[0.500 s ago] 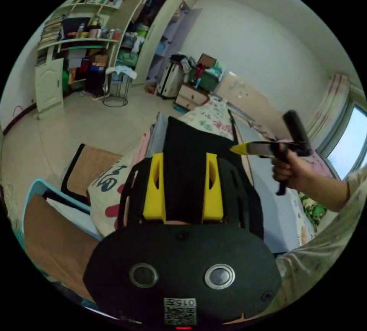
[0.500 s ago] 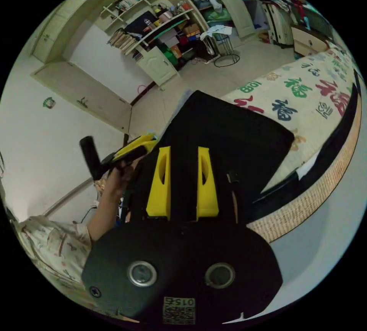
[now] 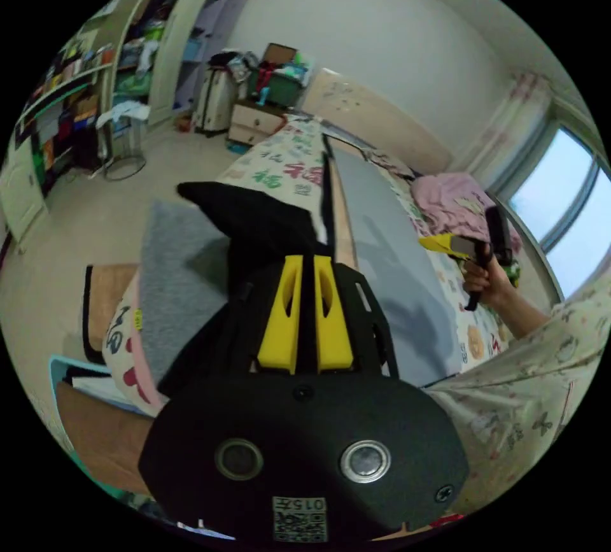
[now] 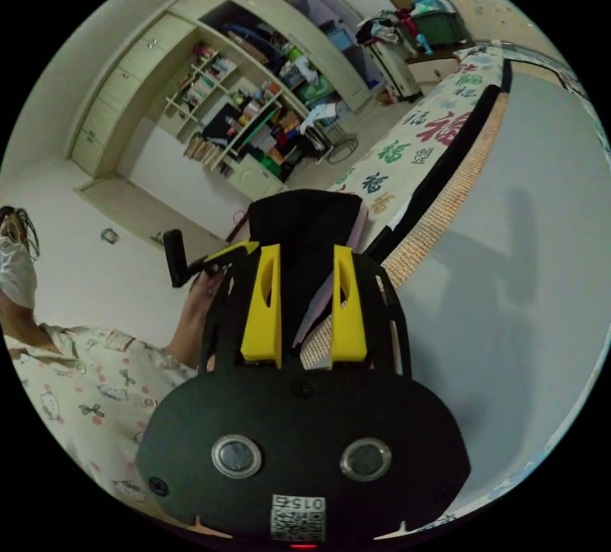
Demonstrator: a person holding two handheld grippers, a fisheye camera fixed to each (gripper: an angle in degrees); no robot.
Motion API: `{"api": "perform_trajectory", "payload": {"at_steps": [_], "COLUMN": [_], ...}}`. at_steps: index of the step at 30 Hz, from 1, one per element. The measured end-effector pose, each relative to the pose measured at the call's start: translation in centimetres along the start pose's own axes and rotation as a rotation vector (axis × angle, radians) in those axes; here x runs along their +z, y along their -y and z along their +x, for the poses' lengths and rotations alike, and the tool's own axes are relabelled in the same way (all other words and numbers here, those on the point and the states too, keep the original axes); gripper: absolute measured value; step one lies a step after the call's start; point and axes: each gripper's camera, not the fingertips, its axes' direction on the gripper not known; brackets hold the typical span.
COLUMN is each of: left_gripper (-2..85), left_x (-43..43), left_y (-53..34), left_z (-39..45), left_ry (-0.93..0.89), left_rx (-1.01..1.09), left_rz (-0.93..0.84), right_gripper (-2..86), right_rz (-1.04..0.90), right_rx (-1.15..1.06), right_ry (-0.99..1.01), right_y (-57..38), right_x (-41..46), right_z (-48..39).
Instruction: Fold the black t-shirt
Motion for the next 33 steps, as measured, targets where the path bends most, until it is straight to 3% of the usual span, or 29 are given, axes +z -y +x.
{"api": "perform_trajectory", "payload": {"at_steps": [3,7,10,12,16,21,28,31,33], "left_gripper": [0.8,0.6,0.5,0.4,0.8,6.8,15.7,13.6,6.2], "left_x": [3.5,11.5,18.4,22.4,25.5,23.7,27.4,30.2,31.2], "left_y": [2.1,3.6,3.1,2.0,2.1,6.9,12.5,12.8,12.6], "left_z": [5.9,12.3,15.5,17.0,17.4,15.3,16.2,16.3,15.4], "left_ry": [-0.1,-0.207,-0.311,-0.287,-0.485,-0.447,-0.159,-0.029,0.038], "left_rx": [0.111,0.253,0.316,0.37,0.39,0.345,0.289,0.226,0.216], "left_rz": [-0.026,-0.187,-0.35,-0.472,-0.645,-0.541,-0.435,-0.434,-0.45], "right_gripper": [13.6,15.8,16.8,16.1,13.2,12.5,11.8,7.0,4.9], "right_rz": [0.028,0.021,0.024,-0.023,0.071,0.23,0.251,0.165,0.146], "right_rx": [-0.017,-0.008,0.184,0.347,0.547,0.626,0.612,0.585,0.566], "right_ry": [0.034,-0.017,-0.072,-0.138,-0.09,-0.101,-0.096,-0.036,-0.099], "right_y": [6.8,14.3,18.4,20.0,22.4,33.1,53.1,63.1,70.2], "right_x": [-2.4,-4.3,-6.3,-7.9,-13.0,-19.9,-23.4,-23.1,-25.0], "right_z": [2.8,7.4,16.4,23.9,32.0,38.8,45.8,47.5,46.9]}}
